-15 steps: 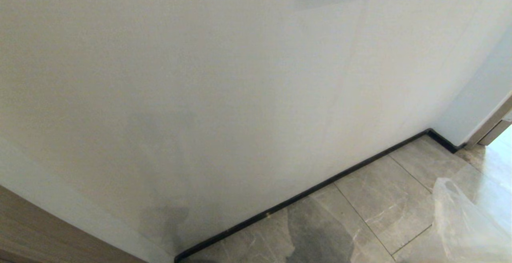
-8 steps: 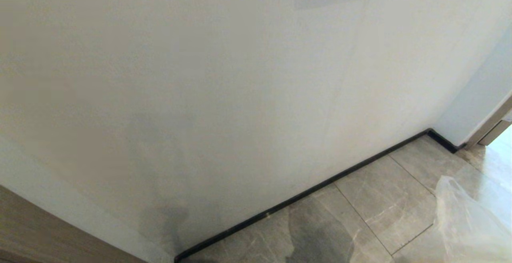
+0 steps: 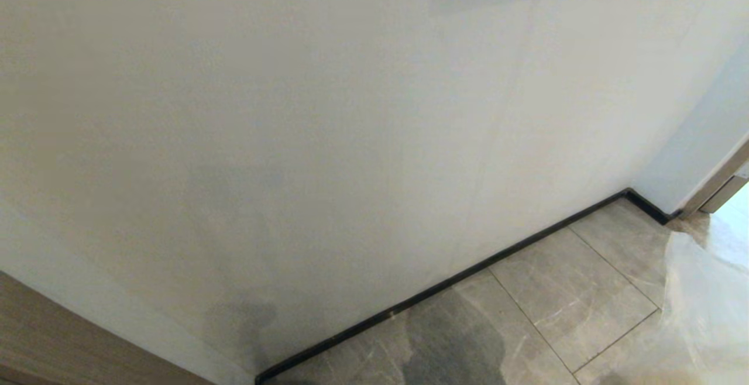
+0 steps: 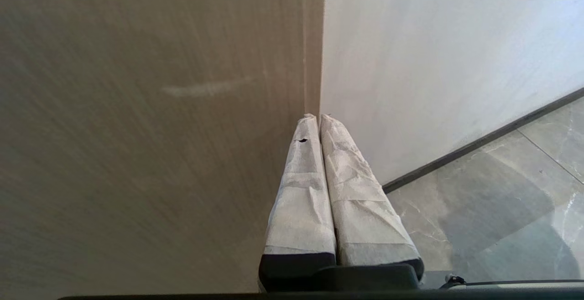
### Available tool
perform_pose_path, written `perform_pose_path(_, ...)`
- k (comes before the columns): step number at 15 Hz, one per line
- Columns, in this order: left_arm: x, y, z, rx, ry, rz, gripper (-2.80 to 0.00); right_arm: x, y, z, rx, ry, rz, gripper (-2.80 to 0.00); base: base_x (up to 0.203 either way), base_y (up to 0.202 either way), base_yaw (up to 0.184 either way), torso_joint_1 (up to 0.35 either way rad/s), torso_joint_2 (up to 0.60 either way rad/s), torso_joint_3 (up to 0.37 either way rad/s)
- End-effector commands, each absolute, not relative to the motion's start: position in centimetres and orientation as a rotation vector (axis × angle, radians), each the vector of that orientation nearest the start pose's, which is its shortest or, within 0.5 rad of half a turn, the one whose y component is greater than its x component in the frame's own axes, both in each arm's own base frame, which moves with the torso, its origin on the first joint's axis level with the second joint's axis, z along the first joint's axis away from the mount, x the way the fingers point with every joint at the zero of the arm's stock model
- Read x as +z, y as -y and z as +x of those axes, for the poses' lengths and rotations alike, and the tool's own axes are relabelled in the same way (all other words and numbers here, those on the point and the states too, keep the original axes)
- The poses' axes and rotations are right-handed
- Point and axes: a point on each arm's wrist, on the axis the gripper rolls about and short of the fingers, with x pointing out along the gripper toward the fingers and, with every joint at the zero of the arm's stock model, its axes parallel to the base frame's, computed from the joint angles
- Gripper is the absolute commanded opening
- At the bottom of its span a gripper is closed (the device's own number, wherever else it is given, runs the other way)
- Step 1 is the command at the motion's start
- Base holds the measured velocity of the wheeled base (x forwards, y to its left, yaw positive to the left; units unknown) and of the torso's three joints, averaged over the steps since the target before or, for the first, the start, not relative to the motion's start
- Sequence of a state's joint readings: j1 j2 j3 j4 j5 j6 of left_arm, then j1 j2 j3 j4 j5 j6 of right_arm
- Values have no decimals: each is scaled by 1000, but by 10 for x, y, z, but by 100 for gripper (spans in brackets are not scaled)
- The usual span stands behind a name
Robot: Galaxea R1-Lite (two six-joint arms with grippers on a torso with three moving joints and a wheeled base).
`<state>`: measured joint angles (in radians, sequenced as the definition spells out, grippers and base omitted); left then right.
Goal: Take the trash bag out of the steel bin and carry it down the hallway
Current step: Put the trash bag at the door
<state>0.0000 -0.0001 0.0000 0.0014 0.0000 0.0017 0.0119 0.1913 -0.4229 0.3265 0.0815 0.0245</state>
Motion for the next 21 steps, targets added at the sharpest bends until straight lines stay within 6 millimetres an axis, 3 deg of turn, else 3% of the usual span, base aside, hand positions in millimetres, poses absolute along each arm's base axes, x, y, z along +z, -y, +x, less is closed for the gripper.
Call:
perform_pose_path(1,75,0,-23,0,-2,2,-280,196,-2,2,110,-296,38,-280,0,0,0,0,0,0)
perform_pose_path(4,75,0,-23,0,-2,2,-280,209,-6,69,156,-504,44,-280,0,0,0,0,0,0)
perform_pose_path(9,75,0,-23,0,-2,1,-280,195,-19,176,229,-649,7,-280,0,0,0,0,0,0)
perform_pose_path(14,75,0,-23,0,-2,0,-280,146,-30,262,260,-706,-38,-280,0,0,0,0,0,0)
perform_pose_path(21,75,0,-23,0,-2,2,-280,88,-39,347,305,-620,-192,-280,0,0,0,0,0,0)
